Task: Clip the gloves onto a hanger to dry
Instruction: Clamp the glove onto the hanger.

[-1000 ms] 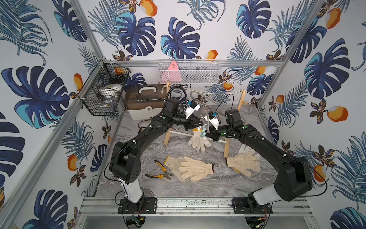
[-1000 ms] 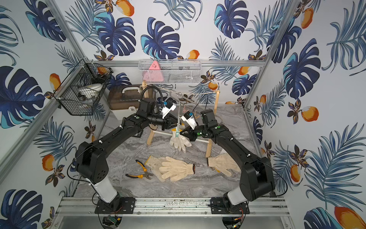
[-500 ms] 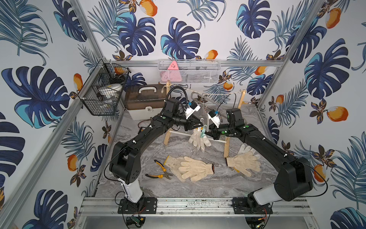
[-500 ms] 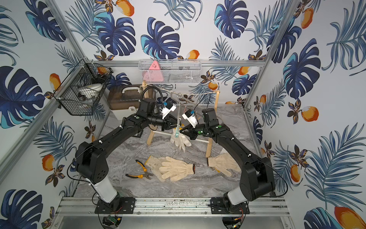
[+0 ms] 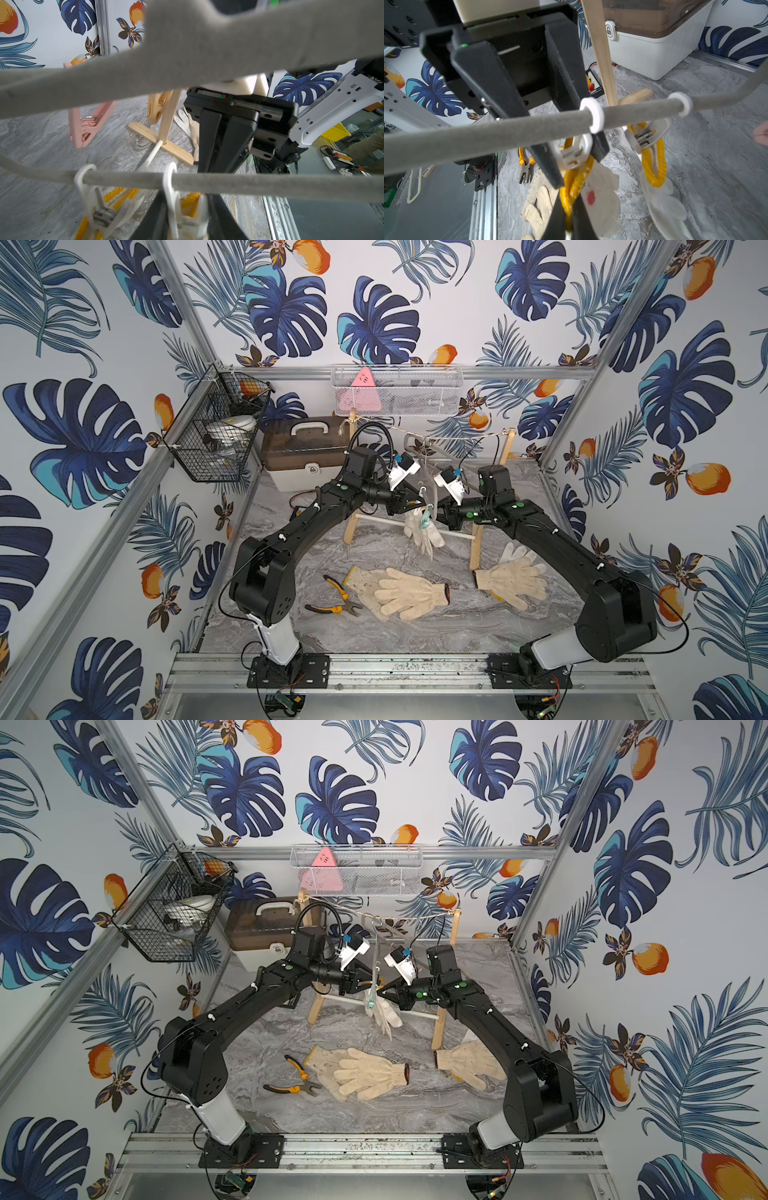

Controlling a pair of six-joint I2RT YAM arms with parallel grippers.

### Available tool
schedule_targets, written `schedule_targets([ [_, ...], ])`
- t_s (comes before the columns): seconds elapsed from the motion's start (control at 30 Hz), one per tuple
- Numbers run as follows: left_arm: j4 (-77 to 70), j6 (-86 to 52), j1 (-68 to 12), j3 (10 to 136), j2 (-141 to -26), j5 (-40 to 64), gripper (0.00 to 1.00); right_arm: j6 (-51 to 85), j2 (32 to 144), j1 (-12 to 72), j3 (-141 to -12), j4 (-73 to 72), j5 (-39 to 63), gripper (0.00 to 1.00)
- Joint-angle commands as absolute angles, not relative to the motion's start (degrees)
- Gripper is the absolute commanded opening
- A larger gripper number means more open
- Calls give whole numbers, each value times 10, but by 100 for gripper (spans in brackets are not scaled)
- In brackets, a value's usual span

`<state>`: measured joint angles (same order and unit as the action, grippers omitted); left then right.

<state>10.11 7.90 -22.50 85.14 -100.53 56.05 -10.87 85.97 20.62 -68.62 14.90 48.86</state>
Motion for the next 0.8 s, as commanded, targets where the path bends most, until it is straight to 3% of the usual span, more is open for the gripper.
schedule_targets([
  [0.0, 97, 89, -224, 850, -998, 553, 42, -109, 860, 207, -689, 134, 494, 0],
  [0.13, 96, 86, -223, 851, -997, 547, 50, -125, 863, 207, -694, 156, 484, 0],
  [0.2, 96, 86, -222, 851, -995, 545, 60, -129, 865, 207, -695, 161, 481, 1],
  [0.23, 97, 86, -222, 852, -993, 543, 66, -130, 865, 207, -695, 161, 480, 5],
  [0.43, 112, 94, -213, 848, -977, 530, 74, -137, 864, 207, -695, 168, 458, 30],
  [0.57, 151, 128, -206, 828, -947, 490, 82, -161, 857, 207, -695, 195, 425, 40],
  [0.77, 230, 151, -204, 792, -892, 393, 85, -164, 823, 207, -674, 215, 358, 60],
])
